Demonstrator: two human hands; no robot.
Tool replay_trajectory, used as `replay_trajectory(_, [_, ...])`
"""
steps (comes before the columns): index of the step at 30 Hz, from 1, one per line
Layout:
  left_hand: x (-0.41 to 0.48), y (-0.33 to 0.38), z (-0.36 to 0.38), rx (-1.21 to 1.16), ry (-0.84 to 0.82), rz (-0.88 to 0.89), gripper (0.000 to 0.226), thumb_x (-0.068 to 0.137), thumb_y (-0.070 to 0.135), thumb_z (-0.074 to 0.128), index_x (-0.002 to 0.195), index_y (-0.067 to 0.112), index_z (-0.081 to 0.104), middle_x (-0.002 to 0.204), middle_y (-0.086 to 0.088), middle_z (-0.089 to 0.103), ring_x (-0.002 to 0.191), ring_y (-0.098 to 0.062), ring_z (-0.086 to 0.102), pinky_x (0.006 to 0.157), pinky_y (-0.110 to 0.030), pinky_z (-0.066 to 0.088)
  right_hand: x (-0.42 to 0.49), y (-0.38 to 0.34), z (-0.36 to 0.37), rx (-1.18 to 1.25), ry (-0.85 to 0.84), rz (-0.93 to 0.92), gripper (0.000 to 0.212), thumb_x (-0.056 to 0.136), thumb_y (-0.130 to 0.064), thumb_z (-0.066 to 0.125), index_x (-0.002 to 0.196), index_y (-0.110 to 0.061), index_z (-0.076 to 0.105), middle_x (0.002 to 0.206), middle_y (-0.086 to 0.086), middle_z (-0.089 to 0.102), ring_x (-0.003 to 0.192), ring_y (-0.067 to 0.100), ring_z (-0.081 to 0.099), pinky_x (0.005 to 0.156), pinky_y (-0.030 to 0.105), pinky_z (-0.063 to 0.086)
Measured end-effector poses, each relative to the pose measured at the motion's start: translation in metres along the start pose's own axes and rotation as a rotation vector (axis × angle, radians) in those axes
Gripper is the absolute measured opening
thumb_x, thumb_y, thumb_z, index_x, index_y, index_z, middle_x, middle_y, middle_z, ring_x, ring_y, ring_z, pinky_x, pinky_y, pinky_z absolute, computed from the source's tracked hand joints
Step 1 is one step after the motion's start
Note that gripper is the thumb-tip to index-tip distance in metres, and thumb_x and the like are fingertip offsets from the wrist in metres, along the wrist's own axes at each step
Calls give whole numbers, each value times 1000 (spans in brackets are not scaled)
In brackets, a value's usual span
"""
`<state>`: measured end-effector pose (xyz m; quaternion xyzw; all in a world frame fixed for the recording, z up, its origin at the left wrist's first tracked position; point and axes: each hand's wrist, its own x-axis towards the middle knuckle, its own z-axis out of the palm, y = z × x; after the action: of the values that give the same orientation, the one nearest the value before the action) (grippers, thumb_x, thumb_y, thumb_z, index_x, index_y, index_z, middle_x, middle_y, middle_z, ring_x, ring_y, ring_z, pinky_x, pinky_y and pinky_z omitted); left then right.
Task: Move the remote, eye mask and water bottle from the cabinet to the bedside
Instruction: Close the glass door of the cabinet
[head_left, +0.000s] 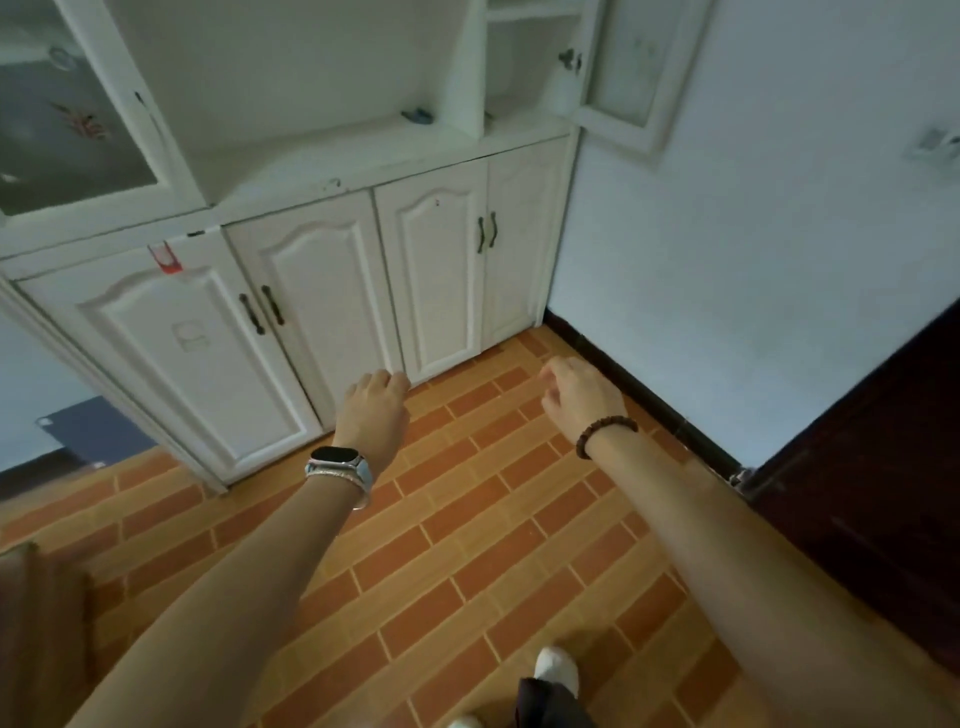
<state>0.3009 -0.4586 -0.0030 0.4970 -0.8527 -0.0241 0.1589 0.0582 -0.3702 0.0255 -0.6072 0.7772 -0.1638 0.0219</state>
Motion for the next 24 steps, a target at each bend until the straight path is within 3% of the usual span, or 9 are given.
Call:
replay_trajectory(7, [69,60,35,15,-34,124,26,87,5,48,112,7,57,103,-12,61,93,-30,54,82,-41,45,31,79,-12,-9,-5,111,20,92,-19,55,111,-20,59,108,1,62,95,19,60,73,34,54])
replay_trajectory(14, [165,135,64,-23,12,131,29,88,2,48,115,6,58,106,-13,61,96,-30,55,84,-40,44,91,174,-40,-27,34,171,23,93,-16,50,114,-18,58,110,2,61,100,22,58,78,35,52])
replay_trajectory(24, [259,214,101,-42,4,167,30,88,3,48,116,8,57,106,-12,61,95,-29,55,83,-38,44,165,267,-61,2,42,171,24,93,-14,48,115,-17,57,109,3,60,100,21,57,73,29,46])
